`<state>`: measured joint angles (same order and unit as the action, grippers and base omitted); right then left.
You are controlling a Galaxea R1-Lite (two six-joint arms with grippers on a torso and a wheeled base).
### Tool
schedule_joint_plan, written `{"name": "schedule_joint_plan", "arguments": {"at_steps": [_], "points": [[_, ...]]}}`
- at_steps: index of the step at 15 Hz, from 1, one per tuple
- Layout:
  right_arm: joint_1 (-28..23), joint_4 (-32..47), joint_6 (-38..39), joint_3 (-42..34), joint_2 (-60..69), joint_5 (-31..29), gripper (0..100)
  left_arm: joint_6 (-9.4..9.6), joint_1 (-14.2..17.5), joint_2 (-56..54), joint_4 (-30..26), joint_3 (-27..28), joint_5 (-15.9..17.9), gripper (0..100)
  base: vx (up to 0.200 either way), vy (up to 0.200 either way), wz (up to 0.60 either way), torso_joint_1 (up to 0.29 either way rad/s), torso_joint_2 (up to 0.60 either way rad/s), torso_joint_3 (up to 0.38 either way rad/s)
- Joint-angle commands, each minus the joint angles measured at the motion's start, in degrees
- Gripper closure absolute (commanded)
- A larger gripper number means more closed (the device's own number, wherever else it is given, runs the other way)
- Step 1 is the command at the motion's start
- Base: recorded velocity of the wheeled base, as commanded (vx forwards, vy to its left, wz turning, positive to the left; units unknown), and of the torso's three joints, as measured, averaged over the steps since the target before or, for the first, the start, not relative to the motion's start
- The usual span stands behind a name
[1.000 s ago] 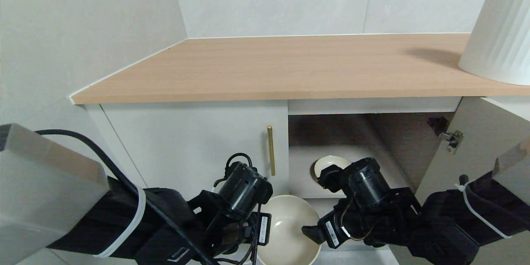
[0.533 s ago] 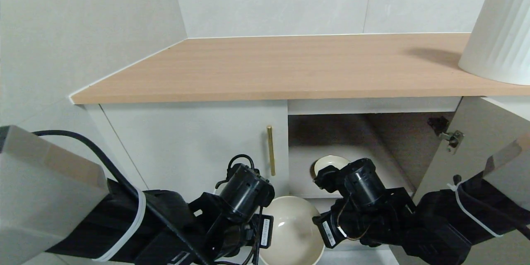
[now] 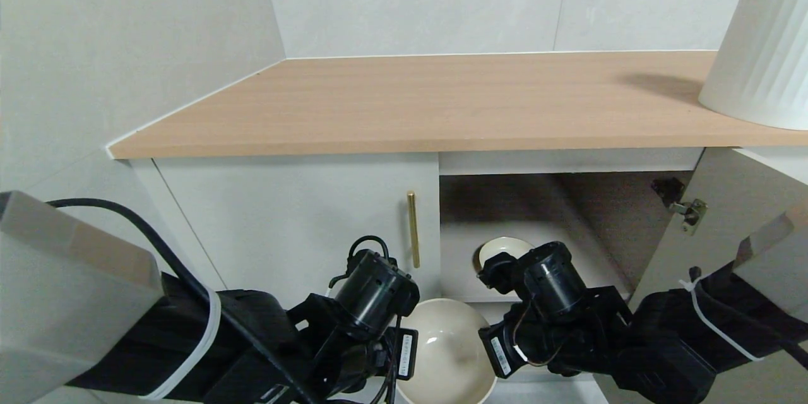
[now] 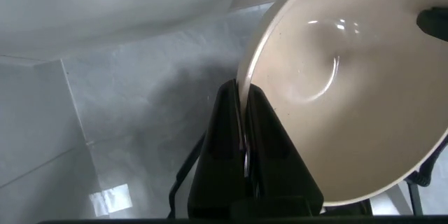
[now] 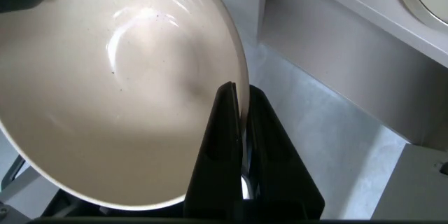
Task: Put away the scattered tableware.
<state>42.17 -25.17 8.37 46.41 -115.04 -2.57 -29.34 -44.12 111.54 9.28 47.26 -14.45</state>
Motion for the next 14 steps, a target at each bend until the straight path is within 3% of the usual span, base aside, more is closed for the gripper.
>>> {"name": "schedule_joint_plan", "arguments": {"at_steps": [1, 3, 4, 9, 14], "points": [[0.0, 0.0, 0.0, 0.0, -0.2, -0.1, 100, 0.08, 0.0, 0.0, -0.1, -0.1, -0.1, 100, 0.000, 0.000, 0.00, 0.000, 0.00, 0.000], [0.0, 0.0, 0.0, 0.0, 0.0, -0.1, 100, 0.08, 0.0, -0.1, -1.5, 0.0, -0.1, 100, 0.000, 0.000, 0.00, 0.000, 0.00, 0.000], [0.0, 0.0, 0.0, -0.1, 0.1, -0.1, 100, 0.08, 0.0, -0.2, -1.5, 0.1, -0.1, 0, 0.000, 0.000, 0.00, 0.000, 0.00, 0.000], [0.0, 0.2, -0.3, -0.4, 0.1, -0.2, 100, -0.10, 0.0, -0.4, -1.5, 0.5, -0.1, 0, 0.000, 0.000, 0.00, 0.000, 0.00, 0.000], [-3.9, 2.8, -0.4, -1.3, 2.3, -2.3, 100, 0.16, 1.2, -7.0, -3.3, 0.8, -0.1, 0, 0.000, 0.000, 0.00, 0.000, 0.00, 0.000]]}}
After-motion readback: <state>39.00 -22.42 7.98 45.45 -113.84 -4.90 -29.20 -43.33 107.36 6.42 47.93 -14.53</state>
